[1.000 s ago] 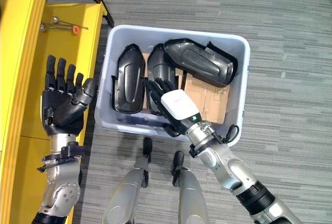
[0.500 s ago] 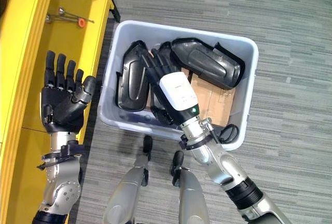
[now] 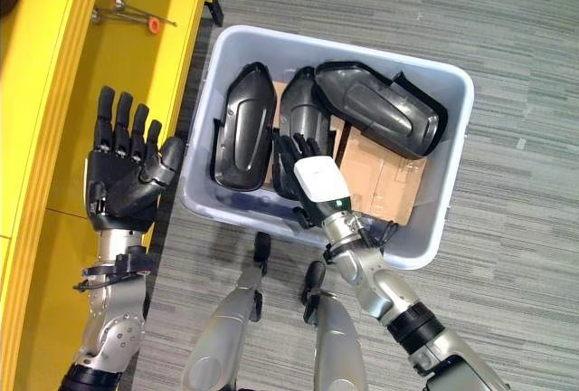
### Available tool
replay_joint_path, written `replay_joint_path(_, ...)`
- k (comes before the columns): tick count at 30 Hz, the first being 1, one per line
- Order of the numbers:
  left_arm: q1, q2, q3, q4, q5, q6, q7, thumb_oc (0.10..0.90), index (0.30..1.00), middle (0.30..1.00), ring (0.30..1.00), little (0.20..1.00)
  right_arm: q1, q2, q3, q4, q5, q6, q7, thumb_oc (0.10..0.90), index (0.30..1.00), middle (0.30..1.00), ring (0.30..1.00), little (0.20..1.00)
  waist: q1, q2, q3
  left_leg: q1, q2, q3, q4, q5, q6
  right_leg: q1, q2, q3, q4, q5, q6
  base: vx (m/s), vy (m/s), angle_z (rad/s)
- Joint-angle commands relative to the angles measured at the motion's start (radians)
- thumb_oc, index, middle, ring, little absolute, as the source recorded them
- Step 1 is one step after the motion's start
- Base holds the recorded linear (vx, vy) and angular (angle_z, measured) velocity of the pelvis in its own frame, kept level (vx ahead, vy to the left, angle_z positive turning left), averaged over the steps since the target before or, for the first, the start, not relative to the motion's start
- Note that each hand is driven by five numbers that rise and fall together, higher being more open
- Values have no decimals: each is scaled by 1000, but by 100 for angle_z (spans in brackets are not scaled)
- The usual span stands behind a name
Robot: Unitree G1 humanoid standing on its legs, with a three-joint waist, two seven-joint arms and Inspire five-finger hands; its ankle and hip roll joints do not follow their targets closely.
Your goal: Move parts from the plastic box to the shelf.
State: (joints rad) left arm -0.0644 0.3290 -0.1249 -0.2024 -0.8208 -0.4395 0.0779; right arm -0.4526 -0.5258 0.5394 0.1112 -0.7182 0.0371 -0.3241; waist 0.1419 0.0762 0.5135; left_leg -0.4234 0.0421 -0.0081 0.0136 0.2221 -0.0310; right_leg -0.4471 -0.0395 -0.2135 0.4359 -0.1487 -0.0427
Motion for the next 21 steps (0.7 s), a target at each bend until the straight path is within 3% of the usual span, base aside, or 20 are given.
replay_joint_path(1, -28, -5, -1, -71, -12, -88, -50, 900, 1000, 1000, 1000, 1000, -63, 26, 16, -107, -58, -22, -21, 900, 1000, 1000, 1000, 1000, 3, 5, -59, 23, -28, 46, -52, -14, 11, 33, -2, -37, -47, 49, 47, 17, -5, 3)
replay_joint_path(9, -44, -2, -13, -63, -90, -65, -123, 900, 1000, 1000, 1000, 1000, -98, 29, 17, -44, -80, 6, -60, 900, 1000, 1000, 1000, 1000, 13, 5, -44, 10, -32, 50, -46, -16, 17, 20, -10, -55, -39, 55, 53, 12, -2, 7)
replay_joint_path(17, -44, 3, -33, -58, -85, -72, -142, 900, 1000, 1000, 1000, 1000, -120, 55, 10, 66, -61, 130, -109, 900, 1000, 1000, 1000, 1000, 20, 16, -30, -1, -32, 57, -42, -15, 20, 9, -16, -63, -21, 50, 53, 17, 6, 3)
replay_joint_path(21, -39, 5, -41, -57, -96, -75, -143, 900, 1000, 1000, 1000, 1000, -82, 70, -6, 73, -33, 131, -178, 900, 1000, 1000, 1000, 1000, 12, 19, -20, -1, -30, 66, -43, -17, 22, 4, -18, -63, -19, 53, 54, 0, 0, 0)
